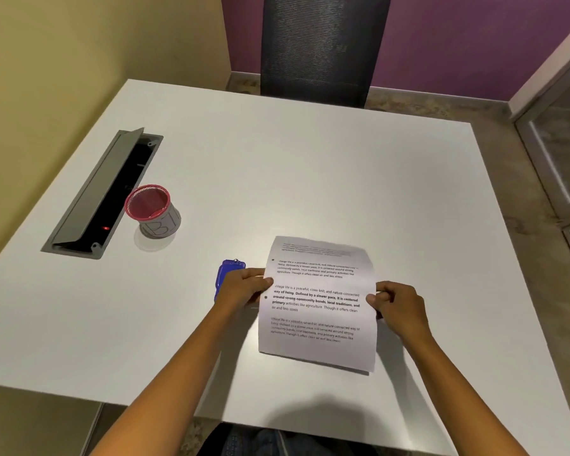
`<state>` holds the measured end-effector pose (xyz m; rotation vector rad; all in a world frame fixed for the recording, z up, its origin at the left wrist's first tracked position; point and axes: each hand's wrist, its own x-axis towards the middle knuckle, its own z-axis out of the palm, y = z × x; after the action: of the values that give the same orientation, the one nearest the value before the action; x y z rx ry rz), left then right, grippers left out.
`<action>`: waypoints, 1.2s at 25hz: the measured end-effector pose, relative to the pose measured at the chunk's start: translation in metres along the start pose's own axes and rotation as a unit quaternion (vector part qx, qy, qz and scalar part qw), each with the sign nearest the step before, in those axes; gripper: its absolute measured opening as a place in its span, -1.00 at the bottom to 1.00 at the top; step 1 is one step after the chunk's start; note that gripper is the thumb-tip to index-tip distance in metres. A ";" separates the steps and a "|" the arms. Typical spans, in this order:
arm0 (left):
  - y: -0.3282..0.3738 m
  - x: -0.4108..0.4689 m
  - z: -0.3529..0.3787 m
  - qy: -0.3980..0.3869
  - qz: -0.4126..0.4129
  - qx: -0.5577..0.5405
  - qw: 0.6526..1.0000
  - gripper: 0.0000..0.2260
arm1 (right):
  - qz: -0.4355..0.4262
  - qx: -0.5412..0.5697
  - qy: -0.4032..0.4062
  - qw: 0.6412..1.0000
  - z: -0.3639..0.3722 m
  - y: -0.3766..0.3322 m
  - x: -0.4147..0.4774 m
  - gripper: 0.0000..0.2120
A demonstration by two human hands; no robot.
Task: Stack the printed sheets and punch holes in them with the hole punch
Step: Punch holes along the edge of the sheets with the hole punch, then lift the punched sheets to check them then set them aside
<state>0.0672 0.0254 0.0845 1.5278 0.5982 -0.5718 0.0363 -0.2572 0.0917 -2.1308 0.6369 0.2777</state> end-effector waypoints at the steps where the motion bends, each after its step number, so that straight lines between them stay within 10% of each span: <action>1: 0.001 0.000 0.001 0.025 0.023 0.036 0.999 -0.72 | -0.007 -0.005 0.001 1.000 0.000 -0.002 -0.002 -0.95; 9: -0.003 -0.013 0.002 0.108 0.159 0.100 0.976 -0.78 | 0.001 0.091 -0.005 0.996 0.002 -0.002 -0.009 -0.77; 21: -0.007 -0.018 -0.017 -0.056 0.068 -0.039 0.995 -0.73 | 0.016 0.188 0.030 0.982 -0.005 -0.003 -0.012 -0.79; 30: -0.001 -0.023 -0.018 -0.005 0.081 -0.053 0.995 -0.94 | -0.030 0.202 0.031 0.978 -0.013 -0.001 -0.016 -0.81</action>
<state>0.0497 0.0424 0.0996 1.4569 0.4841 -0.4158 0.0233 -0.2616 0.1071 -1.7685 0.6052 0.0416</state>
